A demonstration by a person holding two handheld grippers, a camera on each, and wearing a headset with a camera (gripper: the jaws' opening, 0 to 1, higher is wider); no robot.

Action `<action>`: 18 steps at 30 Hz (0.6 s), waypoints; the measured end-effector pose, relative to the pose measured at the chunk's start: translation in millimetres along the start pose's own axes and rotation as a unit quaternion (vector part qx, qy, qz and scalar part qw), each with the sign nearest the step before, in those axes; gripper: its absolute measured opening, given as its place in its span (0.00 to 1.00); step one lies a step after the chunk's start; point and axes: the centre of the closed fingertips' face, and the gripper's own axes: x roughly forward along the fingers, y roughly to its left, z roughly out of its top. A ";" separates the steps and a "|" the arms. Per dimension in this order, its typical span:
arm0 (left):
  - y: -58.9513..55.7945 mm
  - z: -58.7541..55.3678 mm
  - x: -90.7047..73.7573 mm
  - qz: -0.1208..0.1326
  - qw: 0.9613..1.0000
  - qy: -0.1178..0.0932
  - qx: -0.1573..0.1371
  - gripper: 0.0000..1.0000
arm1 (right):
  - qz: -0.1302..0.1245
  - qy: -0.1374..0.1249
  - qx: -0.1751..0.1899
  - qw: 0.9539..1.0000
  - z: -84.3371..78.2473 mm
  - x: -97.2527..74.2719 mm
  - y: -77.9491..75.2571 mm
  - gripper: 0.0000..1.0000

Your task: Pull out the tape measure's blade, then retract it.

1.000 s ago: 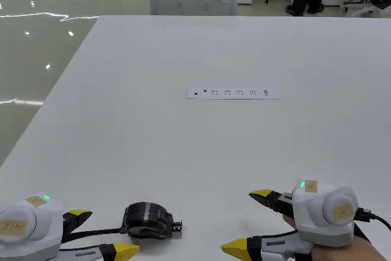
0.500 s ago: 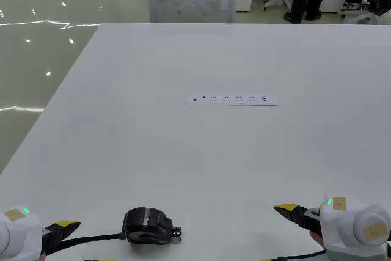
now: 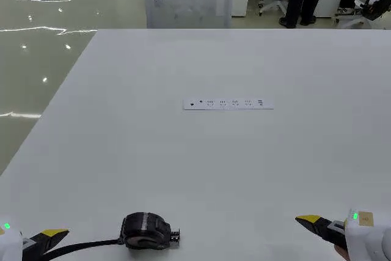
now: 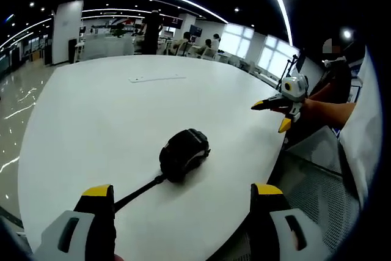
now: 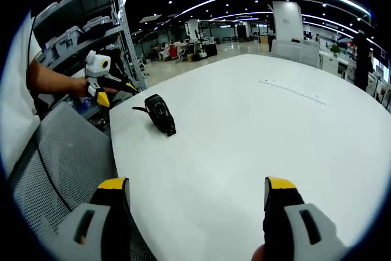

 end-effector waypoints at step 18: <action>10.0 -9.9 -12.1 0.010 1.000 0.006 0.003 0.90 | -0.013 -0.002 0.005 1.000 -10.2 -13.3 -1.0 0.91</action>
